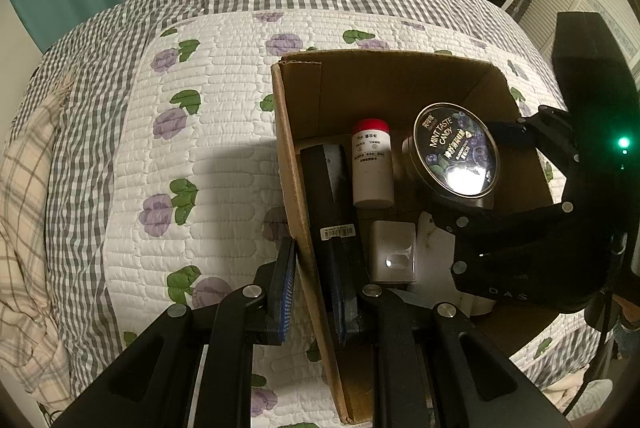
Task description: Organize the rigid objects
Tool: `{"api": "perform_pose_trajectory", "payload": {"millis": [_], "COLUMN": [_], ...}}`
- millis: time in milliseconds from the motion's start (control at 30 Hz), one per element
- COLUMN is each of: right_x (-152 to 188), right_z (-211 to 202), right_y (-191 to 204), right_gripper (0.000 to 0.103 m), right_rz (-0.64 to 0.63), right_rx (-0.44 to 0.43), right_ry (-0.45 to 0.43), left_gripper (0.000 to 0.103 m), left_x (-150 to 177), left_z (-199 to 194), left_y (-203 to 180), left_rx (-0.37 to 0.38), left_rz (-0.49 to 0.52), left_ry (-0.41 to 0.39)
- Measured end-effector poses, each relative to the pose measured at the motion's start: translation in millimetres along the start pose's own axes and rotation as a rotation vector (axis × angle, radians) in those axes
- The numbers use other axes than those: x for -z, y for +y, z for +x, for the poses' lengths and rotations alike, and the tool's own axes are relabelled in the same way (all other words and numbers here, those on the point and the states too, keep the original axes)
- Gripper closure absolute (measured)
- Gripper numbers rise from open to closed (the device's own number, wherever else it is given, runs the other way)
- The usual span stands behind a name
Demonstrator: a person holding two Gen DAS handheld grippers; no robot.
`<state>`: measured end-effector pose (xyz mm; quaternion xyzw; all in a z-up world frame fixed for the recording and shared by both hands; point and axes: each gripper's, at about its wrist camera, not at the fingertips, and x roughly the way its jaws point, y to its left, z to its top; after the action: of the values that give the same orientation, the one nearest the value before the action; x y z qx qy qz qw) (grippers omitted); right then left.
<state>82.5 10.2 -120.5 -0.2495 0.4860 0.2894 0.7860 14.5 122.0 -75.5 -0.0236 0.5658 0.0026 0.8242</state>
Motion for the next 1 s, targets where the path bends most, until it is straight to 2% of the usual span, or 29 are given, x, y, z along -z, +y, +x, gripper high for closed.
{"api": "perform_pose_trajectory", "payload": {"millis": [133, 200, 400, 533, 700, 767, 867, 900, 933, 1000], "right_x": [2.6, 4.2, 5.3, 8.3, 18.1, 23.6, 35.7, 38.9, 41.7, 50.2], "right_z": [-7.2, -16.3, -43.1, -69.5, -94.3, -100.8, -116.3, -122.9, -128.0, -149.7], "right_y": [0.9, 0.2, -10.9, -22.1, -29.5, -30.7, -35.4, -36.7, -37.1, -37.2], "right_gripper": [0.021, 0.013, 0.009, 0.007, 0.005, 0.005, 0.005, 0.005, 0.005, 0.005], "right_rz": [0.002, 0.015, 0.077, 0.135, 0.160, 0.159, 0.174, 0.178, 0.177, 0.163], "right_rx": [0.001, 0.006, -0.016, -0.030, -0.003, 0.010, 0.015, 0.016, 0.020, 0.061], "right_ry": [-0.011, -0.037, -0.077, -0.134, -0.180, -0.187, -0.200, -0.205, -0.208, -0.229], "left_gripper": [0.088, 0.088, 0.088, 0.088, 0.084, 0.080, 0.057, 0.043, 0.035, 0.028], "left_x": [-0.6, -0.4, 0.0, 0.3, -0.9, -1.4, -1.5, -2.0, -2.9, -4.0], "left_z": [-0.2, 0.0, 0.2, 0.3, -5.1, -10.1, -25.4, -30.4, -38.8, -59.7], "left_y": [-1.0, -0.5, 0.5, 1.2, 9.6, 14.8, 17.2, 16.4, 14.4, 8.7], "left_rx": [0.000, 0.002, -0.001, -0.007, 0.006, 0.013, -0.015, -0.028, -0.051, -0.090], "left_rz": [-0.003, -0.004, -0.007, -0.010, -0.044, -0.060, -0.053, -0.043, -0.024, 0.024], "left_ry": [0.001, 0.001, 0.001, 0.001, 0.006, 0.007, -0.014, -0.025, -0.041, -0.082]}}
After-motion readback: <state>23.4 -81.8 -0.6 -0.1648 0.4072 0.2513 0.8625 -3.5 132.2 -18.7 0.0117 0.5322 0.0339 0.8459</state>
